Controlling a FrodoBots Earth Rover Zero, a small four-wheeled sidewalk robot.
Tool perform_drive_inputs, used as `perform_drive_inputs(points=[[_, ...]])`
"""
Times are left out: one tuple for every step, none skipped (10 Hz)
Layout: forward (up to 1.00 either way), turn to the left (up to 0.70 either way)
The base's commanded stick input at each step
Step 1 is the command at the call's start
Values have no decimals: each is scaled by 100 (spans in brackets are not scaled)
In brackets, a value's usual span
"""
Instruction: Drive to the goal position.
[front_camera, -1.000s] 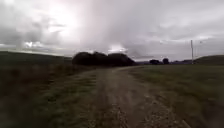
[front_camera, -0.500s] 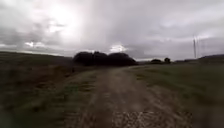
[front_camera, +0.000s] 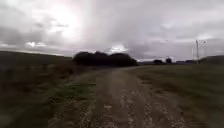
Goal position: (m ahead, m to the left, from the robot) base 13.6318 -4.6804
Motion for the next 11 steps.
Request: perform_drive_inputs(points=[[100, -7], [100, -15], [100, -12], [100, -5], [100, 0], [100, 0], [100, 0], [100, 0], [100, 0], [100, 0], [100, 0]])
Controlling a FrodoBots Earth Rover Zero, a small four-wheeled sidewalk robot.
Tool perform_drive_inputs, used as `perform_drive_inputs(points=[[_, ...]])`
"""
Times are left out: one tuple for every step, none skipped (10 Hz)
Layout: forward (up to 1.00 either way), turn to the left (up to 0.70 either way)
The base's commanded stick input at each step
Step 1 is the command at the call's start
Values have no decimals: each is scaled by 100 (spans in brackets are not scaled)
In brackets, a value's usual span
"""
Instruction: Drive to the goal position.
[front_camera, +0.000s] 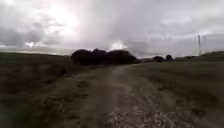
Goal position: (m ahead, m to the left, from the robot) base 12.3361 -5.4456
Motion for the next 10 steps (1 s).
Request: perform_drive_inputs(points=[[100, 0], [100, 0], [98, 0], [92, 0], [85, 0], [85, 0], [85, 0], [85, 0], [85, 0], [70, 0]])
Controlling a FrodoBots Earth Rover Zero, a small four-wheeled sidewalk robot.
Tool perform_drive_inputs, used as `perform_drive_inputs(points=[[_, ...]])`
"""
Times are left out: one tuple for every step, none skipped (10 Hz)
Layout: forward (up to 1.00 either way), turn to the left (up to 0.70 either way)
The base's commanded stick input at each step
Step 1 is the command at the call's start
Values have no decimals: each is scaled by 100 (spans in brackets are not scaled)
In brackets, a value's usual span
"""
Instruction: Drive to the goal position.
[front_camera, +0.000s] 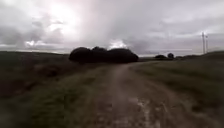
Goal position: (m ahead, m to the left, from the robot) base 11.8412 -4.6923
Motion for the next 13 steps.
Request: perform_drive_inputs(points=[[70, 0], [40, 0], [19, 0], [0, 0], [-2, 0], [-4, 0], [-7, 0], [-11, 0], [-16, 0], [-18, 0], [-19, 0], [-19, 0], [-19, 0]])
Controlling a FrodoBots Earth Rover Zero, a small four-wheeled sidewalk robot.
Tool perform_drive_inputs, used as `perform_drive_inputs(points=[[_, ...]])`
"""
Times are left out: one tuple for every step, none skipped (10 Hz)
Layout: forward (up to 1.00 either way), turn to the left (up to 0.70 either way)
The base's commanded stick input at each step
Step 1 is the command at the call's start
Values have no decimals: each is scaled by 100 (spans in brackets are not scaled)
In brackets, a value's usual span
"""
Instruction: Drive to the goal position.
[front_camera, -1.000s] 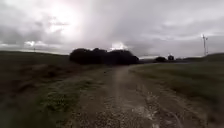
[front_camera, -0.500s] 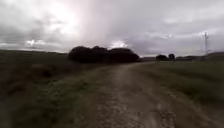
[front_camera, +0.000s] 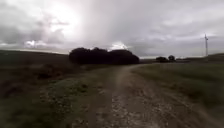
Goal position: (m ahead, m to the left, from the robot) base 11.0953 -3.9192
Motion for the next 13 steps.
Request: perform_drive_inputs(points=[[-19, 0], [-19, 0], [-18, 0], [-18, 0], [-10, 0], [-3, 0], [0, 0], [0, 0], [0, 0], [0, 0], [0, 0], [0, 0], [0, 0]])
